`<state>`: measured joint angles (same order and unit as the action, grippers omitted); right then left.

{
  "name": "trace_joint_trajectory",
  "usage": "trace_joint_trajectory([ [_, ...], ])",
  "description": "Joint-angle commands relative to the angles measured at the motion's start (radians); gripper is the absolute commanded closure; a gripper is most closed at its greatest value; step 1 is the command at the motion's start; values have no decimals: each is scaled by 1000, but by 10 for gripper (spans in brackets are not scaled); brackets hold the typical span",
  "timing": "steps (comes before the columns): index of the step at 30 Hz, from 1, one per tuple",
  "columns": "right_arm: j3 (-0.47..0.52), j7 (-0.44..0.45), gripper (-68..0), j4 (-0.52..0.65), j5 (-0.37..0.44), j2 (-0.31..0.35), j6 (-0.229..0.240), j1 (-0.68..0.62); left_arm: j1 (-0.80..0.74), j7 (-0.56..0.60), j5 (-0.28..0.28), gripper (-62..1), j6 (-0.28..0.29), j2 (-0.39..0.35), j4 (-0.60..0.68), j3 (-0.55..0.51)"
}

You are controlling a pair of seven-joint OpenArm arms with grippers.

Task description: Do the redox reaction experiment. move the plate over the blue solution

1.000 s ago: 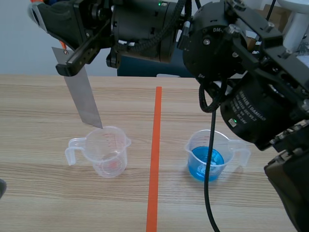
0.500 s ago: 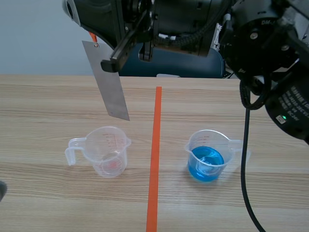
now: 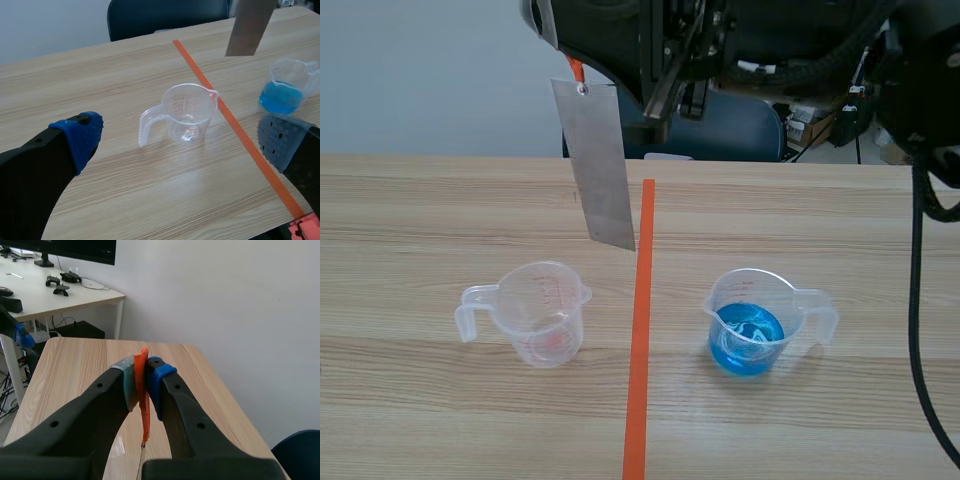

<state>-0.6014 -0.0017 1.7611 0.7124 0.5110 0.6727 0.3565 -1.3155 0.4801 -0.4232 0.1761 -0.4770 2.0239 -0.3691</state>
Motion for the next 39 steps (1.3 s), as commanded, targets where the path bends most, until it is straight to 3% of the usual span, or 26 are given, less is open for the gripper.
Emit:
trace_joint_trajectory([
  [1, 10, 32, 3, 8, 31, 27, -4, 23, -1, 16, 0, -623, 0, -3, 11, 0],
  [7, 13, 81, 3, 8, 67, 131, -13, 23, -1, 9, 0, -623, 22, -3, 11, 0],
  [15, 14, 147, 3, 17, 141, 280, -23, 24, 110, -134, 0, -623, 75, -3, 11, 0],
  [22, 14, 168, 3, 17, 256, 402, -22, 24, 196, -141, 1, -623, 166, -7, 11, 33],
  [31, 14, 202, 3, 16, 382, 552, -22, 23, 363, -259, 1, -623, 169, -25, 8, 118],
  [39, 14, 245, 3, 16, 458, 674, -22, 23, 495, -275, 1, -623, 188, -26, -21, 208],
])
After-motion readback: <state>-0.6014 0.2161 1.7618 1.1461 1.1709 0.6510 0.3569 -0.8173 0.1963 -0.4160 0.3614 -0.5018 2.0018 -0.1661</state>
